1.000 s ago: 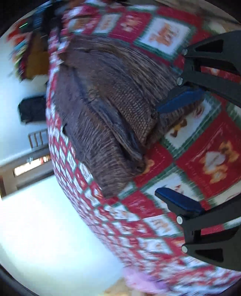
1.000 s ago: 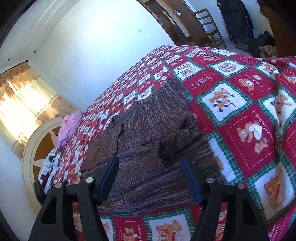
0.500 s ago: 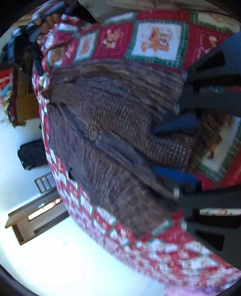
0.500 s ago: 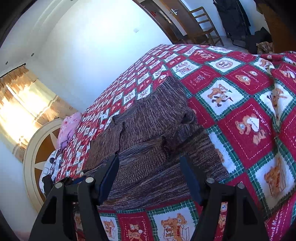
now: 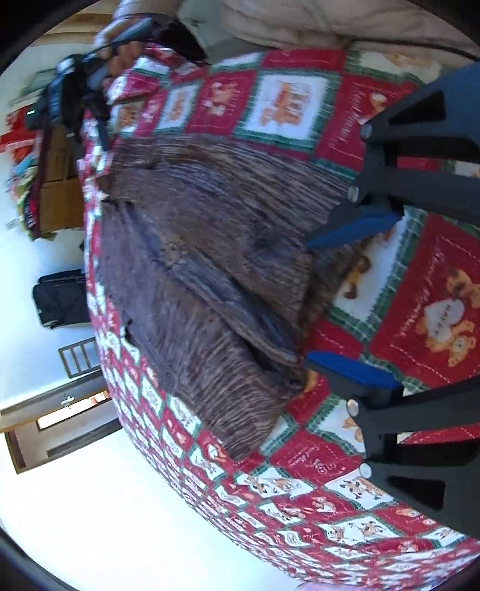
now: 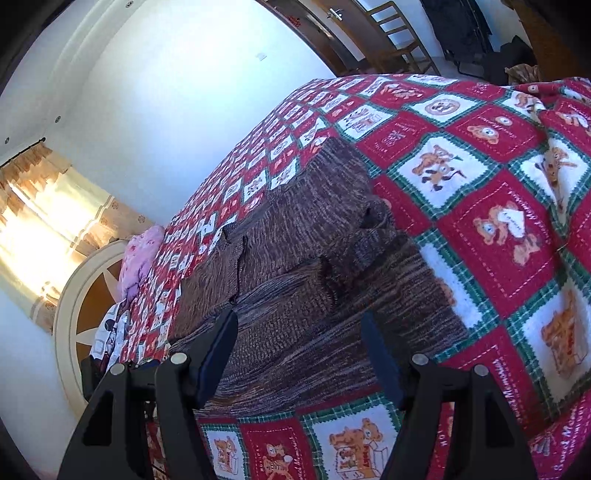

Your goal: Fold small clothes

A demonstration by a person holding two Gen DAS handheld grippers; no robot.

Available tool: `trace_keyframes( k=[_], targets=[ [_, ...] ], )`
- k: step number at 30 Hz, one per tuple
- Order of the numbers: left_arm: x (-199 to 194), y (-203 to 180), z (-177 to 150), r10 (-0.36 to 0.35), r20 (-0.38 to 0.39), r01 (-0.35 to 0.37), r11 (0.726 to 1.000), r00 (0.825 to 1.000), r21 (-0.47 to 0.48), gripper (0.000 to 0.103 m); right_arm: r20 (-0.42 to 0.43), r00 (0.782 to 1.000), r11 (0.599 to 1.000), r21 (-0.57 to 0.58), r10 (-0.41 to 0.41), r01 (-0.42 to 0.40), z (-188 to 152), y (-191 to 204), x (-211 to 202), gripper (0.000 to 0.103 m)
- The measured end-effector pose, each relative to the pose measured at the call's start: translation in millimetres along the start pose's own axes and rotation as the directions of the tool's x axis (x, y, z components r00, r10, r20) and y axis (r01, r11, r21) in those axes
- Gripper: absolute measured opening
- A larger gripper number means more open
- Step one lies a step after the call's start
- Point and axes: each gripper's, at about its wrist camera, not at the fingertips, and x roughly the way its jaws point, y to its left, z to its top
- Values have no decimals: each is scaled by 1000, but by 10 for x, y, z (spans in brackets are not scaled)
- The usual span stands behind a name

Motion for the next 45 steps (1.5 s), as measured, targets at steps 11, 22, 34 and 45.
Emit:
trace_keyframes(
  k=[11,22,34,45],
  targets=[
    [300,-39,264,-20,20,18,995,1000,97,55,24,999,1000,-3,-22,22,9,61,-125,70],
    [342,517,36,-237,178,295,826,955,-480,21,12,1000,1000,17,-18,17,14,37,-49,70],
    [400,514,291,-232,186,293,836,955,-464,47,9,1000,999,31,-14,14,-59,25,2,70],
    [91,369,69,-200,150,243,894,968,-376,63,5,1000,1000,29,-9,9,-70,-24,-20,70]
  ],
)
